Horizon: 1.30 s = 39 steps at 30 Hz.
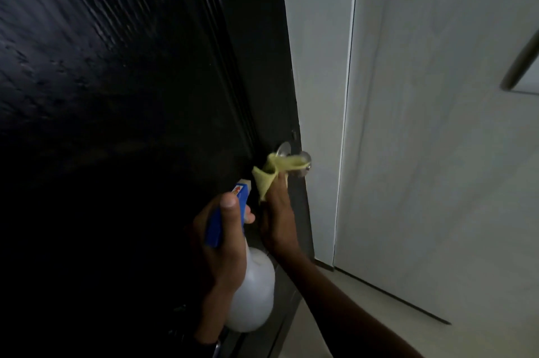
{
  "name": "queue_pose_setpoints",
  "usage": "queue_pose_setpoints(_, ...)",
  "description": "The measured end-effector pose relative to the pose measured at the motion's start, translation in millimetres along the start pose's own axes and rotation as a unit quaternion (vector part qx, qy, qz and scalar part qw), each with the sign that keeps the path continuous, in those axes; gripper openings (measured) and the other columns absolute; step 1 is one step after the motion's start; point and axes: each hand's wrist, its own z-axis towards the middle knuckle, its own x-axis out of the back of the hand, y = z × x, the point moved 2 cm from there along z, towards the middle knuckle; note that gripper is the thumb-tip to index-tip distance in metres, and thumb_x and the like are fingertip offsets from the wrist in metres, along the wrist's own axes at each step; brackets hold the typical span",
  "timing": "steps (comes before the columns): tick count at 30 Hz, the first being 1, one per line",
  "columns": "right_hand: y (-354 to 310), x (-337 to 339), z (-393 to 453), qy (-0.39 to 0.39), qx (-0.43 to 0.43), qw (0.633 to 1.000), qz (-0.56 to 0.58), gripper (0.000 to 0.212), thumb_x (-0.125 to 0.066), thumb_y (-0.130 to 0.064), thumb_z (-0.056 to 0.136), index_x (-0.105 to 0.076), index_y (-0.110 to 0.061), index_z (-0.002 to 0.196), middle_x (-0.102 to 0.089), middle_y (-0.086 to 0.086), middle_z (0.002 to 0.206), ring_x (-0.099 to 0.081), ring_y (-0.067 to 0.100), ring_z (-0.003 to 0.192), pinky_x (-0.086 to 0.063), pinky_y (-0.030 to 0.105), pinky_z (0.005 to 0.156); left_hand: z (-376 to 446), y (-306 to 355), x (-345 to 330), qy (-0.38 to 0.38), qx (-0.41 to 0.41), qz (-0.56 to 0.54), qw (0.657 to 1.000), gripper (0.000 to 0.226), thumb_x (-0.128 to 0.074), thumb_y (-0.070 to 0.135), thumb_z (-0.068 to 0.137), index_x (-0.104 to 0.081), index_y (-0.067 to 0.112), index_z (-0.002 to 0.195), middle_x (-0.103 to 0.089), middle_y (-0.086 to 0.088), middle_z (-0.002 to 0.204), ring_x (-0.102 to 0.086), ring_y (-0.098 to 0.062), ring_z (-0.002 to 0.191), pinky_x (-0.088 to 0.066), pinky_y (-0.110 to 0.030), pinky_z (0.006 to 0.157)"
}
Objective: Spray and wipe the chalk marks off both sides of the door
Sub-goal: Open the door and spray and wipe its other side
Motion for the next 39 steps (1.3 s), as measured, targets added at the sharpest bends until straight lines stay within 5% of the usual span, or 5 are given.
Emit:
queue_pose_setpoints(3, 48, 9, -63, -0.052, -0.19, 0.98, 0.032, 0.041, -0.05, -0.024, 0.099, -0.054, -0.05, 0.131, -0.065, 0.008, 0.125, -0.064, 0.02, 0.115, -0.054, 0.038, 0.095, -3, 2, -3, 0.008, -0.001, -0.015, 1.0, 0.09, -0.018, 0.099, 0.073, -0.065, 0.022, 0.073, -0.068, 0.001, 0.067, -0.066, -0.01, 0.068, -0.055, -0.041, 0.071)
queue_pose_setpoints(8, 79, 48, -101, 0.067, -0.437, 0.874, 0.203, 0.04, -0.033, -0.027, 0.109, -0.063, -0.001, 0.114, -0.071, 0.023, 0.109, -0.069, 0.039, 0.1, -0.054, 0.062, 0.091, -1, 1, 0, 0.012, -0.01, -0.019, 1.0, 0.092, -0.015, 0.098, 0.073, -0.063, 0.02, 0.068, -0.067, 0.001, 0.063, -0.065, -0.011, 0.064, -0.048, -0.018, 0.062)
queue_pose_setpoints(16, 29, 19, 37, 0.085, -0.212, 0.96, 0.161, 0.022, -0.037, -0.013, 0.108, -0.057, -0.004, 0.111, -0.059, 0.007, 0.091, -0.058, 0.006, 0.081, -0.049, 0.022, 0.073, -17, -22, 10, 0.003, 0.003, 0.039, 0.999, 0.086, -0.011, 0.095, 0.078, -0.064, 0.028, 0.069, -0.07, 0.011, 0.073, -0.065, -0.014, 0.07, -0.053, -0.041, 0.068)
queue_pose_setpoints(31, 34, 6, 5, 0.086, -0.24, 0.954, 0.157, 0.019, -0.041, -0.013, 0.106, -0.055, -0.009, 0.095, -0.055, 0.008, 0.085, -0.051, 0.011, 0.073, -0.045, 0.028, 0.068, -14, -24, 12, -0.01, 0.008, 0.041, 0.999, 0.085, -0.013, 0.095, 0.078, -0.063, 0.027, 0.067, -0.069, 0.007, 0.071, -0.064, -0.015, 0.066, -0.053, -0.049, 0.067)
queue_pose_setpoints(39, 31, 79, 18, 0.132, -0.354, 0.716, 0.587, 0.05, -0.046, -0.024, 0.098, -0.049, -0.006, 0.144, -0.063, 0.019, 0.132, -0.06, 0.033, 0.118, -0.047, 0.048, 0.103, -15, -19, 16, -0.01, 0.028, 0.012, 0.999, 0.088, -0.014, 0.099, 0.072, -0.064, 0.028, 0.069, -0.07, 0.01, 0.073, -0.065, -0.011, 0.068, -0.052, -0.038, 0.066)
